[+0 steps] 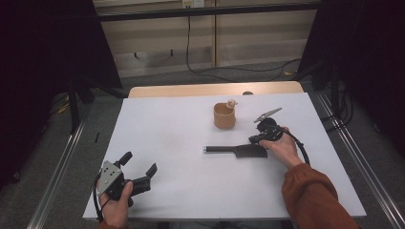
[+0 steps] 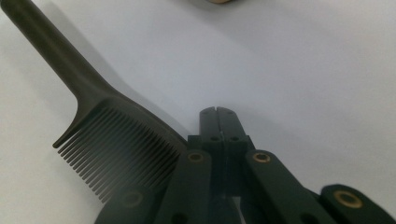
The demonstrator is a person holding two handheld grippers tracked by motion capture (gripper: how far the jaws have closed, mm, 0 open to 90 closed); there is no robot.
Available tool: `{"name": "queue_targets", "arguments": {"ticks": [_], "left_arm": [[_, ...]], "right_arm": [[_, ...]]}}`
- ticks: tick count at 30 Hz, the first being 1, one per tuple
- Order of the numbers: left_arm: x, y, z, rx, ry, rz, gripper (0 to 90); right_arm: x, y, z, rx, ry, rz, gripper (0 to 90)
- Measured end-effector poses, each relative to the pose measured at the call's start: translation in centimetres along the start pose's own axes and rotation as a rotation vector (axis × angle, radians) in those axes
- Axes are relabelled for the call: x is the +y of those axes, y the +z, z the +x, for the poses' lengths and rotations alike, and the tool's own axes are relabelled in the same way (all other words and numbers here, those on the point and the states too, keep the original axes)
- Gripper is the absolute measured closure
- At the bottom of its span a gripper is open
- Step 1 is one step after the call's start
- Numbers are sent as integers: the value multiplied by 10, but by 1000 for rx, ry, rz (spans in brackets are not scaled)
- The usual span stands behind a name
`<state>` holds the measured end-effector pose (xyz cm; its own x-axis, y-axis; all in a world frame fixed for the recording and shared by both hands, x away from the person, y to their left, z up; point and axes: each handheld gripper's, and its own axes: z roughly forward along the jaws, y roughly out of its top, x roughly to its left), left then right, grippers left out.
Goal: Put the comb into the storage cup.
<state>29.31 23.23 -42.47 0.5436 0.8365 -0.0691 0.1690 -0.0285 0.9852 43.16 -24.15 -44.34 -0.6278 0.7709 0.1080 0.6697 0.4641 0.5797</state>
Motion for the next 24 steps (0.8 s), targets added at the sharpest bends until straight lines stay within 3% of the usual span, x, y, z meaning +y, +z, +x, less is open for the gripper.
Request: {"name": "queue_targets", "arguments": {"ticks": [24], "left_arm": [[0, 0, -1, -8, -6, -5, 22]], "right_arm": [[-12, -9, 12, 5, -46, 12, 900]]}}
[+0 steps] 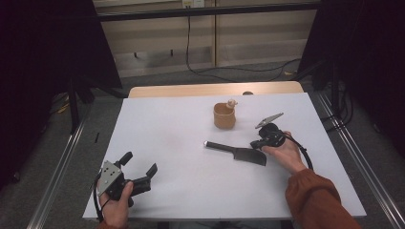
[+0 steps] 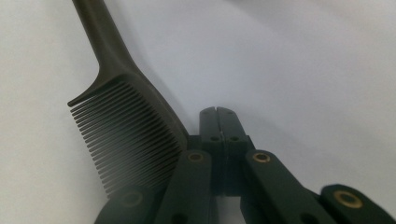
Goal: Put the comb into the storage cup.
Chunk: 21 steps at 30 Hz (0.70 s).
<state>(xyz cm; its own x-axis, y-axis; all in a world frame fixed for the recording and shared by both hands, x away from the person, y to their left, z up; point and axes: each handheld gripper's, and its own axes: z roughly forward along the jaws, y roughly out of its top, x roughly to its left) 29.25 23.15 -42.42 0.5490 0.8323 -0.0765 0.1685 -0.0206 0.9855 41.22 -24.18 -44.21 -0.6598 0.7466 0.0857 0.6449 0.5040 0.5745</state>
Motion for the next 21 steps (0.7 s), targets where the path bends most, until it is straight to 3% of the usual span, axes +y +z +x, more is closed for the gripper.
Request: {"name": "queue_targets", "arguments": {"ticks": [14, 21], "left_arm": [[0, 0, 0, -1, 4, 3, 22], [0, 0, 1, 1, 6, 10, 22]], "right_arm": [[-1, 0, -1, 6, 4, -4, 900], [-2, -3, 3, 23, -5, 21, 900]]}}
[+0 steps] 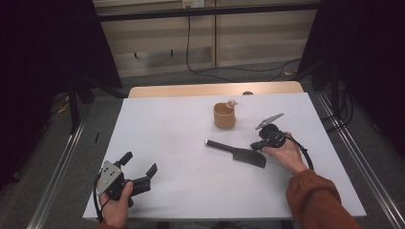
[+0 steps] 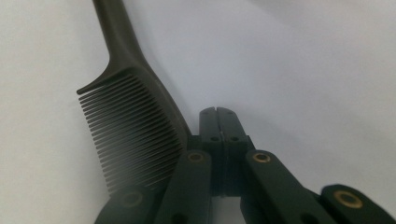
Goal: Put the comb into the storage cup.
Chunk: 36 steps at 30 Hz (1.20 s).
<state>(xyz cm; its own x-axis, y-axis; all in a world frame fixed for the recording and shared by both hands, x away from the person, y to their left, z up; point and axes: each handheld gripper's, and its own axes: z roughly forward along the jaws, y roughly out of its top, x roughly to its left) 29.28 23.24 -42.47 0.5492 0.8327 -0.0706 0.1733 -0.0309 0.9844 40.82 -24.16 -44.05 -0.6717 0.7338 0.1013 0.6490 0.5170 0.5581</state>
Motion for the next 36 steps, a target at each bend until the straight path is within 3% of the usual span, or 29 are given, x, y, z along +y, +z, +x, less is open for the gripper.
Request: {"name": "queue_targets", "arguments": {"ticks": [10, 16, 19, 20, 22, 26, 30, 35, 36], "left_arm": [[0, 0, 0, 1, 0, -3, 22], [0, 0, 0, 0, -4, -6, 22], [0, 0, 0, 0, 0, -2, 22], [0, 0, 0, 1, 1, -2, 22], [0, 0, 0, 1, 3, 0, 22], [0, 0, 0, 1, 2, 2, 21], [0, 0, 0, 3, 1, 1, 22], [0, 0, 0, 3, 1, -1, 21], [0, 0, 0, 2, -1, -1, 22]], "right_arm": [[-3, -1, -2, 19, 19, -13, 896], [-3, -3, -5, 15, 23, -58, 850], [-2, -7, -6, -6, 18, -97, 779], [-2, -11, -6, -11, 23, -131, 701], [-2, -12, -6, -16, 24, -146, 674], [0, -16, -5, -25, 26, -218, 346], [3, -18, -2, -23, 33, -257, 146], [4, -21, 0, 4, 20, -253, 37], [4, -22, 2, 7, 14, -261, 62]]}}
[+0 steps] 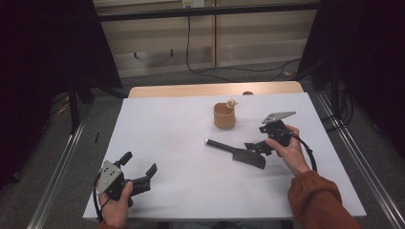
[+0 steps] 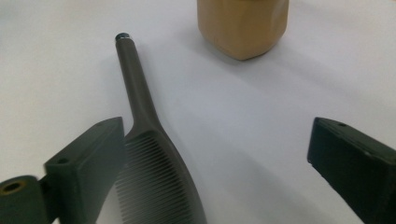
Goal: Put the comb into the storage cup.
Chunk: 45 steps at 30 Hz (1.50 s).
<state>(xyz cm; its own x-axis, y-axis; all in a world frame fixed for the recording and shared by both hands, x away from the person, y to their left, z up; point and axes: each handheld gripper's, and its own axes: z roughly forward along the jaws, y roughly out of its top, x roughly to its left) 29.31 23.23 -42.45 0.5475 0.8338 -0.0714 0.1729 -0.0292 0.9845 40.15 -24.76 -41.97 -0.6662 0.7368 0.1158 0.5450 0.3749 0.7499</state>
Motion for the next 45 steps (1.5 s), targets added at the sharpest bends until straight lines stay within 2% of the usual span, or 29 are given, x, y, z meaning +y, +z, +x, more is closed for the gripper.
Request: {"name": "queue_targets", "arguments": {"ticks": [4, 7, 9, 10, 11, 14, 16, 18, 21, 22, 23, 26, 28, 32, 34, 35, 43, 45], "left_arm": [[0, 0, 0, 0, -2, 2, 22], [0, 0, 0, 3, 0, 3, 22], [0, 0, 0, 5, 6, 2, 20], [0, 0, 0, 4, 5, 1, 20], [1, 0, 0, 6, 3, -4, 20], [0, 0, 0, 8, 2, -4, 20], [0, 0, -1, 7, 11, 2, 20], [0, 0, -1, 6, 11, 0, 20], [0, 0, -1, 6, 7, -1, 20], [0, 0, -1, 6, 4, -4, 20], [1, 0, -1, 6, 7, -3, 20], [1, -1, -1, 4, 8, -5, 20], [1, 0, -1, 3, 4, -6, 20], [1, 0, -1, 0, 5, -6, 20], [1, 0, -1, -1, 8, -7, 20], [1, 0, -1, -1, 7, -6, 20], [1, 0, -1, -2, 9, 0, 20], [1, 0, -1, -3, 9, -1, 20]], "right_arm": [[2, -2, 5, 5, -15, -28, 43], [4, -3, 11, 16, 15, -44, 65], [6, -2, 16, 17, -11, -44, 105], [7, -1, 17, 36, -10, -38, 122], [8, -1, 18, 46, -9, -34, 113], [12, 0, 21, 18, -49, -45, 107], [14, 1, 20, 35, -47, -47, 92], [17, 4, 19, 34, -62, -31, 86], [20, 8, 18, 35, -54, 24, 86], [21, 9, 19, 39, -53, 26, 86], [23, 13, 20, 68, -33, 44, 84], [26, 17, 22, 83, -33, 62, 78], [30, 21, 23, 109, -39, 77, 69], [38, 28, 27, 108, -52, 103, 51], [41, 34, 29, 105, -50, 148, 54], [42, 36, 30, 122, -52, 166, 53], [57, 46, 36, 171, -117, 238, 57], [61, 49, 36, 169, -133, 257, 59]]}}
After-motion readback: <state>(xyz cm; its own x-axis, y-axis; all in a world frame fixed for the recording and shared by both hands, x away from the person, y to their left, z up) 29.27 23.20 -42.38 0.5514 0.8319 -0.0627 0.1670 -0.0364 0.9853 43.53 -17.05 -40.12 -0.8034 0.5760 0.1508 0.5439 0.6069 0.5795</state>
